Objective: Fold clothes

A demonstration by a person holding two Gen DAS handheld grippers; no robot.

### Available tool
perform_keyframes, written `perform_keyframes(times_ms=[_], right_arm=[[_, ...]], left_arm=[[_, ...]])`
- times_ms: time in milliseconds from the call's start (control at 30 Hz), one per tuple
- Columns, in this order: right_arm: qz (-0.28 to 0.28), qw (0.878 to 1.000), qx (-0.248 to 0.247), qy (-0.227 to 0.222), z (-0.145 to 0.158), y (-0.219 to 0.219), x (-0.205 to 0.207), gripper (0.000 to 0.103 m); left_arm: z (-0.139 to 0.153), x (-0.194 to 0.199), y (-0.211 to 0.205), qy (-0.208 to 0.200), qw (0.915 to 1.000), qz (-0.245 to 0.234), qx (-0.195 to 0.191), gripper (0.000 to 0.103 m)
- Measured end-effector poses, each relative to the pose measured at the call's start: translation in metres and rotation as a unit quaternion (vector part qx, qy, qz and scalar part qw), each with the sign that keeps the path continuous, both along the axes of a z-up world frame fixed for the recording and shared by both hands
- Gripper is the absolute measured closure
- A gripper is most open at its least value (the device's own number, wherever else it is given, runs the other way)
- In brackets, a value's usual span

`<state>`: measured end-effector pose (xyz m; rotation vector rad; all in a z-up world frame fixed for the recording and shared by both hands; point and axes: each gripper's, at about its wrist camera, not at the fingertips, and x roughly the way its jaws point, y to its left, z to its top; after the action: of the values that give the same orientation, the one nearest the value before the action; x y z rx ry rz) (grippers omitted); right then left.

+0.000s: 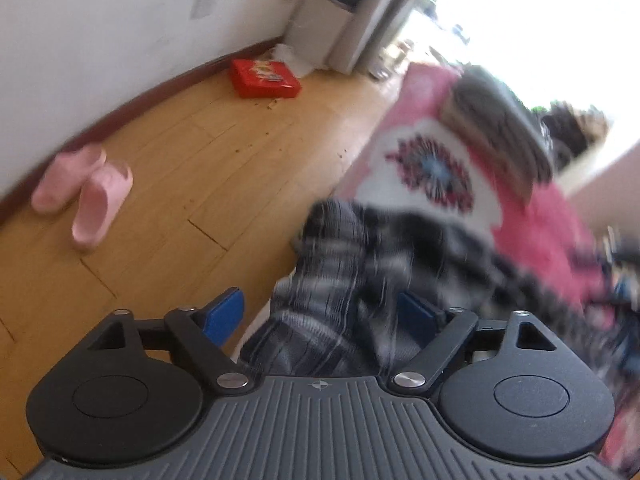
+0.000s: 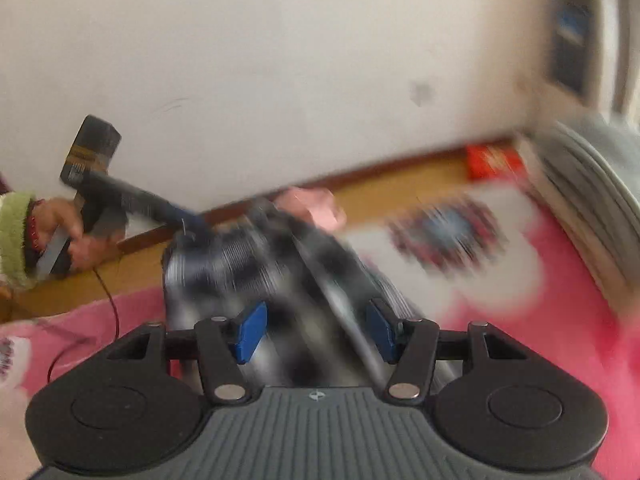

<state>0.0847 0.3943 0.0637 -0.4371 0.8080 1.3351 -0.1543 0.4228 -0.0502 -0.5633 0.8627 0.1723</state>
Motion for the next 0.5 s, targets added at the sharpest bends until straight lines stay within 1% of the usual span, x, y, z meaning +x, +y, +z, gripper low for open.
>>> perform_keyframes(times_ms=[33, 67, 100, 133, 167, 200, 233, 267, 300, 333, 367, 400, 433, 500], right_arm=[[0.015, 1.0, 0.002, -0.016, -0.006, 0.018, -0.007, 0.045], [0.03, 0.999, 0.004, -0.033, -0.012, 0.035, -0.013, 0.045], [0.044, 0.998, 0.005, -0.049, -0.018, 0.053, -0.02, 0.044], [0.052, 0.997, -0.006, -0.057, -0.026, 0.067, -0.019, 0.044], [0.059, 0.996, -0.019, -0.063, -0.034, 0.08, -0.019, 0.044], [0.066, 0.995, -0.031, -0.07, -0.042, 0.093, -0.018, 0.044], [0.07, 0.994, -0.041, -0.068, -0.051, 0.106, -0.016, 0.045], [0.076, 0.994, -0.053, -0.057, -0.059, 0.111, -0.012, 0.046], [0.082, 0.994, -0.064, -0.045, -0.068, 0.116, -0.008, 0.05], [0.085, 0.993, -0.075, -0.039, -0.07, 0.118, -0.009, 0.061], [0.09, 0.992, -0.073, -0.044, -0.069, 0.116, -0.012, 0.068], [0.095, 0.992, -0.07, -0.049, -0.067, 0.115, -0.015, 0.079], [0.101, 0.991, -0.067, -0.054, -0.065, 0.113, -0.018, 0.087], [0.111, 0.99, -0.058, -0.069, -0.06, 0.107, -0.027, 0.091]], left_arm=[[-0.002, -0.003, -0.004, -0.003, 0.9998, -0.014, 0.011, 0.031], [-0.005, -0.005, -0.009, -0.006, 0.9993, -0.028, 0.023, 0.033], [-0.007, -0.008, -0.013, -0.009, 0.9985, -0.042, 0.034, 0.038], [-0.008, -0.011, -0.016, -0.01, 0.9973, -0.055, 0.049, 0.042], [-0.009, -0.013, -0.018, -0.011, 0.9956, -0.067, 0.064, 0.047], [-0.011, -0.017, -0.019, -0.014, 0.9946, -0.074, 0.071, 0.05], [-0.012, -0.019, -0.017, -0.02, 0.9945, -0.076, 0.069, 0.051], [-0.013, -0.021, -0.015, -0.027, 0.9948, -0.075, 0.063, 0.054], [-0.014, -0.024, -0.013, -0.034, 0.995, -0.074, 0.057, 0.057], [-0.014, -0.027, -0.012, -0.041, 0.995, -0.074, 0.053, 0.058], [-0.014, -0.03, -0.011, -0.048, 0.9949, -0.074, 0.049, 0.059], [-0.014, -0.033, -0.011, -0.053, 0.9946, -0.076, 0.046, 0.06], [-0.014, -0.035, -0.012, -0.057, 0.9943, -0.078, 0.045, 0.061], [-0.014, -0.039, -0.013, -0.063, 0.9938, -0.082, 0.039, 0.062]])
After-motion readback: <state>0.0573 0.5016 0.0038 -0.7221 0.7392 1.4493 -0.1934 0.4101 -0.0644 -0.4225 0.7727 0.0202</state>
